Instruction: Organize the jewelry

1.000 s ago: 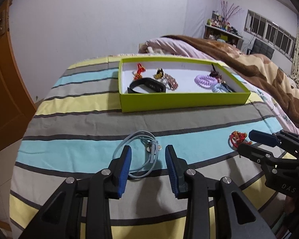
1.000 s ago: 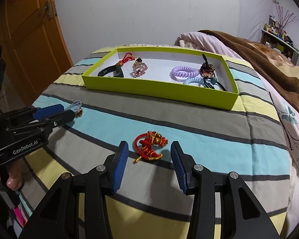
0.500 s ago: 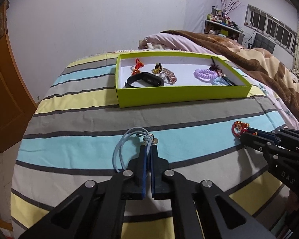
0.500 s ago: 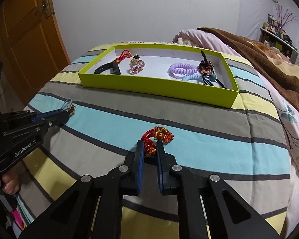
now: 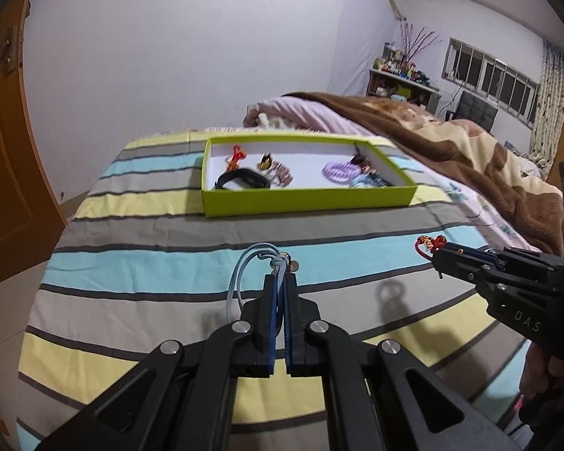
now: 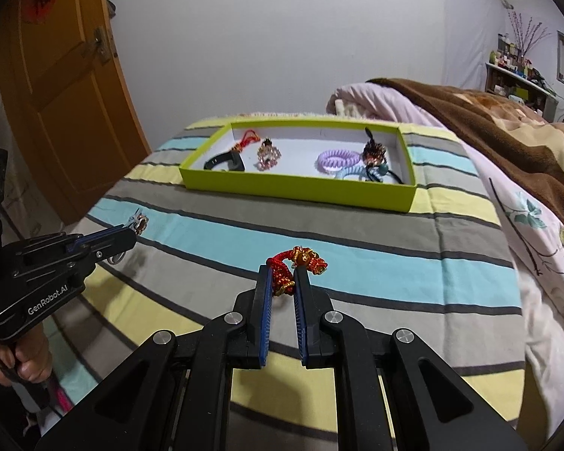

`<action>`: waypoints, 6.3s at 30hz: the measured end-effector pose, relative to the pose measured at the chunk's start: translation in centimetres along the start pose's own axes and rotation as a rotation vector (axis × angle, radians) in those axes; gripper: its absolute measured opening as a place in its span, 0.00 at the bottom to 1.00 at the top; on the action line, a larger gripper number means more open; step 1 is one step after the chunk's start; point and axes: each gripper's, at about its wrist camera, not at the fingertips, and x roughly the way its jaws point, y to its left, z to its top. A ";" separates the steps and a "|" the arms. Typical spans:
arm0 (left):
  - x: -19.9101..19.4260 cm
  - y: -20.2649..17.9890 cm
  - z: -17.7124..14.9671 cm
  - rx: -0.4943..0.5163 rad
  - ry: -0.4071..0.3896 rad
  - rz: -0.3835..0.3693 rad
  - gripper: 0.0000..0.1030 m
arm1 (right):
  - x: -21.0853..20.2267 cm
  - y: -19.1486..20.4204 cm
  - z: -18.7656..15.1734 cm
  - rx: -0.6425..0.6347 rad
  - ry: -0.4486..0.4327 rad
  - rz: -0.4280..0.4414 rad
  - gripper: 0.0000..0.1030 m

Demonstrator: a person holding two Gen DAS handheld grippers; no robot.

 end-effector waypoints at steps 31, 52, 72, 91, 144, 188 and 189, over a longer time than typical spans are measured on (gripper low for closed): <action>-3.6 -3.5 4.9 0.051 -0.149 0.044 0.03 | -6.0 -0.8 4.2 -0.058 -0.165 -0.022 0.11; 1.6 -2.4 9.2 0.058 -0.160 0.044 0.03 | 0.3 -3.3 9.1 -0.048 -0.135 -0.030 0.11; 12.6 0.8 12.3 0.014 -0.064 0.082 0.03 | 12.5 -5.5 13.0 -0.058 -0.021 -0.033 0.11; 17.3 2.3 11.6 -0.017 0.071 0.078 0.04 | 17.5 -6.7 12.9 0.001 0.102 -0.040 0.13; -5.2 -3.1 -1.4 -0.031 -0.195 0.110 0.26 | -6.9 1.0 -2.6 -0.027 -0.188 -0.081 0.28; -7.5 -3.9 -6.3 -0.049 -0.166 0.166 0.26 | -9.5 2.3 -6.5 -0.024 -0.192 -0.134 0.28; -7.4 -3.8 -6.3 -0.050 -0.166 0.166 0.26 | -9.5 2.3 -6.5 -0.024 -0.192 -0.134 0.28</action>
